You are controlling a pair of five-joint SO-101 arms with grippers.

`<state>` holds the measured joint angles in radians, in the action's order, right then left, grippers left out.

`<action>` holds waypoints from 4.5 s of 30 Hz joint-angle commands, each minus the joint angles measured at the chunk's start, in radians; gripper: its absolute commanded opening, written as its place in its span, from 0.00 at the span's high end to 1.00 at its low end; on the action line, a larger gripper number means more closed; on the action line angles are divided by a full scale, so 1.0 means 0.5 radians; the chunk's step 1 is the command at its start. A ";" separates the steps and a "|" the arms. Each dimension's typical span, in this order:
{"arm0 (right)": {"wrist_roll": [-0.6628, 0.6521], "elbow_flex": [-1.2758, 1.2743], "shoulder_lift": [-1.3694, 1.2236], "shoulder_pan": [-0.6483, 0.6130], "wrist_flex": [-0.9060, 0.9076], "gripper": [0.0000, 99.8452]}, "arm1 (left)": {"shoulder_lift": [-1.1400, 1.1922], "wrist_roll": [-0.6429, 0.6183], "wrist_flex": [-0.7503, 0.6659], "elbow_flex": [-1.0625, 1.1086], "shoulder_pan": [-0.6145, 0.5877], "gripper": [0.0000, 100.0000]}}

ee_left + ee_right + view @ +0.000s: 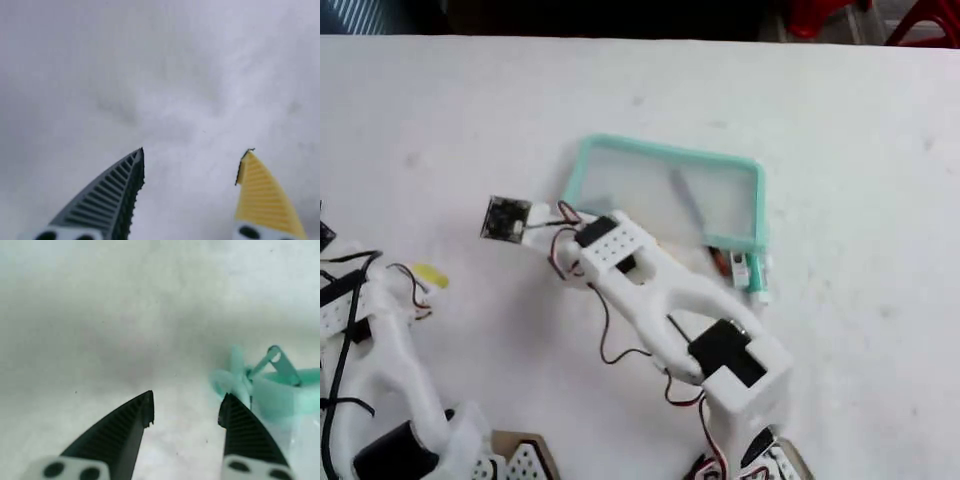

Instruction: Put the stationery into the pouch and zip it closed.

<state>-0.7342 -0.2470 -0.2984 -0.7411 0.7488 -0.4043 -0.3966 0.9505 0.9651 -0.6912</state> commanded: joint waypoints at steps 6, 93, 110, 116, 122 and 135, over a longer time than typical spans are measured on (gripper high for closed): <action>-0.031 0.126 0.112 0.186 -0.130 0.79 | -0.069 0.015 -0.040 -0.006 0.035 0.69; 0.675 2.734 0.815 0.167 0.968 0.98 | -0.103 0.789 0.951 -0.761 0.658 0.68; 0.675 2.743 0.489 0.201 0.882 0.98 | -0.999 1.191 1.418 -1.599 0.677 0.70; 0.675 2.740 0.508 0.210 0.898 0.98 | -1.229 1.249 1.427 -1.654 0.848 0.66; 0.675 2.728 0.569 0.207 0.901 0.98 | -1.462 1.237 1.363 -1.412 1.033 0.79; 0.690 2.743 0.655 0.198 1.036 0.98 | -1.616 0.430 0.736 -0.552 1.637 0.60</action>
<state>-0.4028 1.1124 -0.0100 -0.6490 1.2582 -1.2114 -0.0882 1.4446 0.6183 0.0944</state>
